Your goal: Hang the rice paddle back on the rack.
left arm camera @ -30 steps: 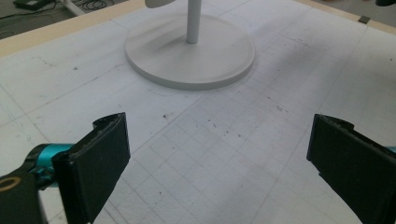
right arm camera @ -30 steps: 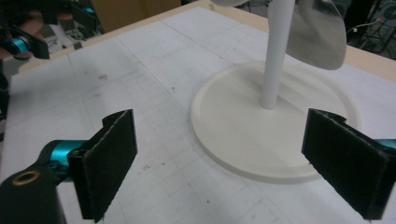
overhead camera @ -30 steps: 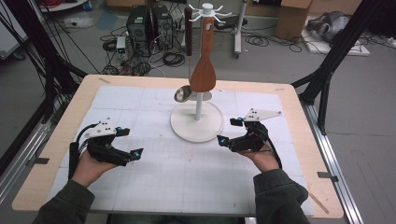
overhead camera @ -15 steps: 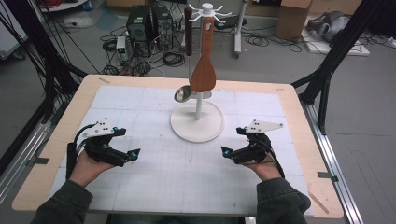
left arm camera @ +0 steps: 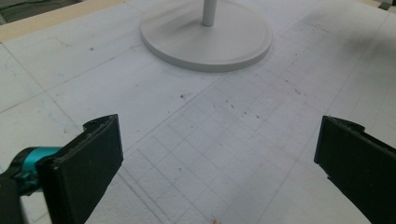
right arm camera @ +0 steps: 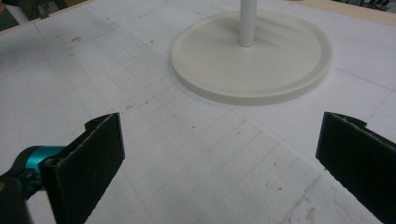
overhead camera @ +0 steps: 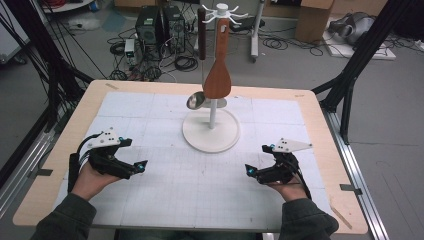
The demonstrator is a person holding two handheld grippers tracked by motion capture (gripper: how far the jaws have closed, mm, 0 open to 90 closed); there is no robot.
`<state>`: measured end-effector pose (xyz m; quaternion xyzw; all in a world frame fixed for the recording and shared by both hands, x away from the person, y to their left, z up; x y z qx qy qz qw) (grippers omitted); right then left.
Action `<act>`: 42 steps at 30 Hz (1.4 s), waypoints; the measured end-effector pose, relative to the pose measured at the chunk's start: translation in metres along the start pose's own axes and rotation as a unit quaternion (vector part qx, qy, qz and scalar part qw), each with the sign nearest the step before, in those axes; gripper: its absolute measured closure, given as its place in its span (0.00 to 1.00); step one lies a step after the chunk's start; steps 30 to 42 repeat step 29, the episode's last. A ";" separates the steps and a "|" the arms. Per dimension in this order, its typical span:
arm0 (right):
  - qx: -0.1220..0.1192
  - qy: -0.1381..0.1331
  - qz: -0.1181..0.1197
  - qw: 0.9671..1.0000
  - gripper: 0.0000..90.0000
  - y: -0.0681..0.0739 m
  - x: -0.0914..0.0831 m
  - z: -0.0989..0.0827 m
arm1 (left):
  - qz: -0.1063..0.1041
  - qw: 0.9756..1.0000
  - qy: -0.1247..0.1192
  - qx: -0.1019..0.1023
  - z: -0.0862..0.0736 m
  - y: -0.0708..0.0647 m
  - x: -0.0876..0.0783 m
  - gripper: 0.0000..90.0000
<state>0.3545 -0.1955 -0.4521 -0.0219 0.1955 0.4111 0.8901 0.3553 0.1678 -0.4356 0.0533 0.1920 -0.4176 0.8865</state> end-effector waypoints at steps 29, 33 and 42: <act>-0.011 0.033 -0.010 0.999 0.00 -0.007 -0.021 -0.030 | 0.020 0.999 0.025 0.000 -0.026 0.015 0.008 0.02; -0.011 0.033 -0.010 0.999 0.00 -0.007 -0.021 -0.030 | 0.020 0.999 0.025 0.000 -0.026 0.015 0.008 0.02; -0.011 0.033 -0.010 0.999 0.00 -0.007 -0.021 -0.030 | 0.020 0.999 0.025 0.000 -0.026 0.015 0.008 0.02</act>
Point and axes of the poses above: each handheld gripper's, and its own axes: x roughly forward along the jaws, z roughly out of its top, y roughly to its left, the point moved 10 cm from there along x, roughly forward along the jaws, and after that the axes turned 8 degrees about -y, right-handed, at the moved point
